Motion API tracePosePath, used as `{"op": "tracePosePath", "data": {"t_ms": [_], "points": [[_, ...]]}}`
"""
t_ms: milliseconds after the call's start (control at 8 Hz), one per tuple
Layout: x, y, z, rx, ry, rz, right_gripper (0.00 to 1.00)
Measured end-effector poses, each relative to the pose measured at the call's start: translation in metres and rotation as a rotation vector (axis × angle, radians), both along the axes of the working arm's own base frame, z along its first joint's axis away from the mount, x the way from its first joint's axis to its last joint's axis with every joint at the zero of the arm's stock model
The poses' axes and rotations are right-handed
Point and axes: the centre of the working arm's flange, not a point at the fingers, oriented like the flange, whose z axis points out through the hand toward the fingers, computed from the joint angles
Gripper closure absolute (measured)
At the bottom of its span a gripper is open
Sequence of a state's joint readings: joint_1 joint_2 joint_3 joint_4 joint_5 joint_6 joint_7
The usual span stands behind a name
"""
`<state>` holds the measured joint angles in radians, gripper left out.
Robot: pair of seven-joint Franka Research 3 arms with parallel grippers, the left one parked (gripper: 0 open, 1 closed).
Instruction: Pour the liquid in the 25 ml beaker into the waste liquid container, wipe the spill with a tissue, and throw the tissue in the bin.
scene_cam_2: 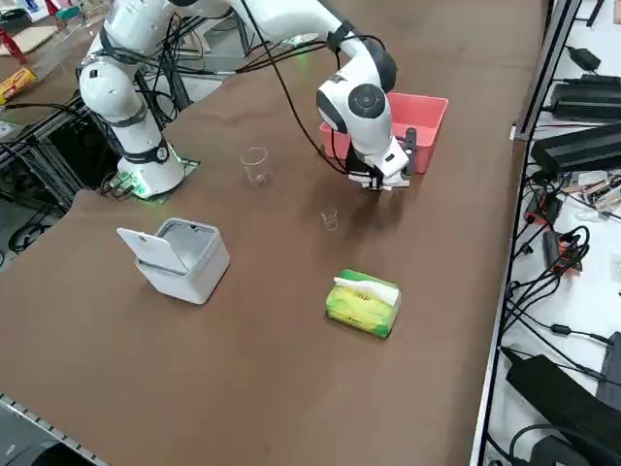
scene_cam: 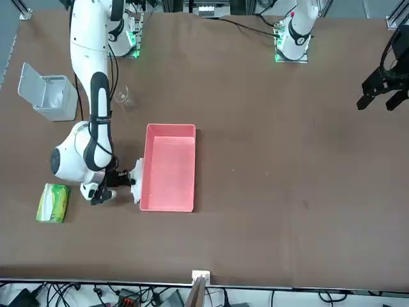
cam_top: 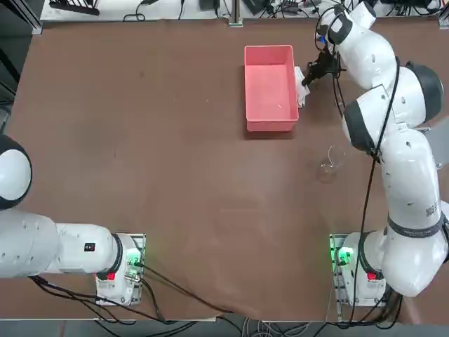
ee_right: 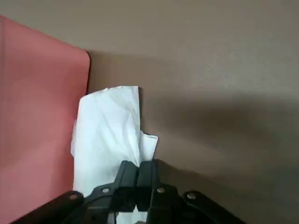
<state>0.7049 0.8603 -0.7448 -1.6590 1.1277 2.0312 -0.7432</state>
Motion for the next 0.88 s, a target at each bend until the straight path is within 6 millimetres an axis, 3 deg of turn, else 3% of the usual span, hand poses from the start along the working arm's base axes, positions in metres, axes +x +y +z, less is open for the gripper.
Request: {"op": "tracePosePath", "data": {"t_ms": [625,875], "points": [[-0.002,0.024,0.001,-0.010,-0.016,0.033,0.98],[-0.005,0.025,-0.002,-0.011,-0.007,0.033,0.98]]}}
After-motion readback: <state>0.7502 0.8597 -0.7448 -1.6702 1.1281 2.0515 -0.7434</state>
